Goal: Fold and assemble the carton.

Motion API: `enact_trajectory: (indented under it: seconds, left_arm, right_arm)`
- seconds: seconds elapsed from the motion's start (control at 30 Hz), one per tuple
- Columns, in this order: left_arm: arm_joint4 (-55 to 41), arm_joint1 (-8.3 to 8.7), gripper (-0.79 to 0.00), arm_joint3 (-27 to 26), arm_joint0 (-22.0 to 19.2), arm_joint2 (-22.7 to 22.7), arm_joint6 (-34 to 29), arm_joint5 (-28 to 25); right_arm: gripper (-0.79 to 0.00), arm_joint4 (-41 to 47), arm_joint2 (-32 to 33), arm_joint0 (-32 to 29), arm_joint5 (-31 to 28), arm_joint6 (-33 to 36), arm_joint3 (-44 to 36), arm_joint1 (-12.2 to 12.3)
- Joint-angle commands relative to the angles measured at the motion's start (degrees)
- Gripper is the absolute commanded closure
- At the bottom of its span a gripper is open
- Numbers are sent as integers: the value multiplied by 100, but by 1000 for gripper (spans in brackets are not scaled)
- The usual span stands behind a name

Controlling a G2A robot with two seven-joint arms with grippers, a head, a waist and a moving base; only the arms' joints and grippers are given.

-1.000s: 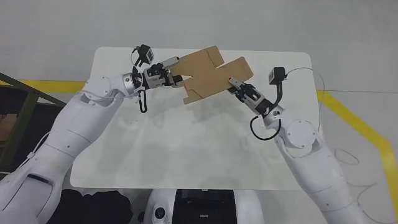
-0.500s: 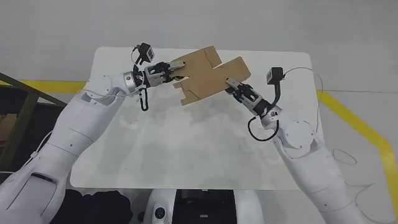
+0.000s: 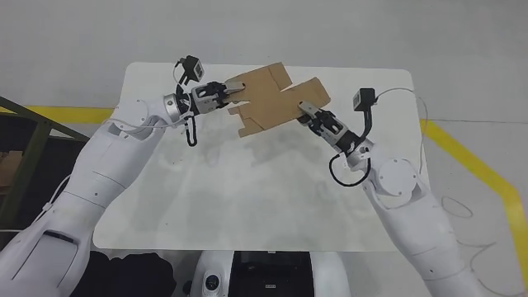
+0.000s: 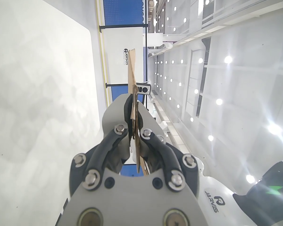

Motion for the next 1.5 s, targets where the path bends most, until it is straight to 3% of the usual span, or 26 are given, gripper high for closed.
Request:
enact_trajectory:
  seconds: [0.0,0.23,0.57,0.77,0.93,1.07,1.1,1.13,1.17,1.3,1.47]
  left_arm:
    - [11,-8,0,29,6,-44,-30,9]
    - [93,2,0,211,-52,-265,-515,26]
    - [359,-31,0,596,-268,-272,-1815,-329]
    - [344,-76,0,866,-378,-241,-2399,-562]
    - [381,-125,0,998,-441,-176,-2661,-685]
    - [366,-174,0,1044,-472,-117,-2683,-686]
    - [372,-187,0,1044,-483,-98,-2696,-682]
    - [384,-200,0,1043,-491,-77,-2702,-685]
    - [391,-212,0,1047,-498,-60,-2708,-682]
    - [434,-252,0,1102,-523,-19,-2692,-671]
    - [443,-297,0,1172,-562,11,-2699,-643]
  right_arm:
    - [-785,131,83,37,-100,243,71,10]
    - [-785,-652,640,332,-866,1577,497,178]
    - [-785,-370,825,679,-1589,3114,1286,288]
    - [-785,95,524,997,-2165,4377,1618,294]
    - [-785,438,204,1197,-2244,4720,2002,246]
    - [-785,661,-27,1279,-2325,4574,2224,183]
    - [-739,669,-67,1295,-2337,4472,2294,168]
    - [-600,681,-117,1309,-2359,4403,2337,152]
    - [-563,708,-172,1319,-2398,4387,2359,138]
    - [-631,906,-330,1318,-2558,4374,2399,93]
    - [-579,1019,-483,1342,-2591,4383,2357,62]
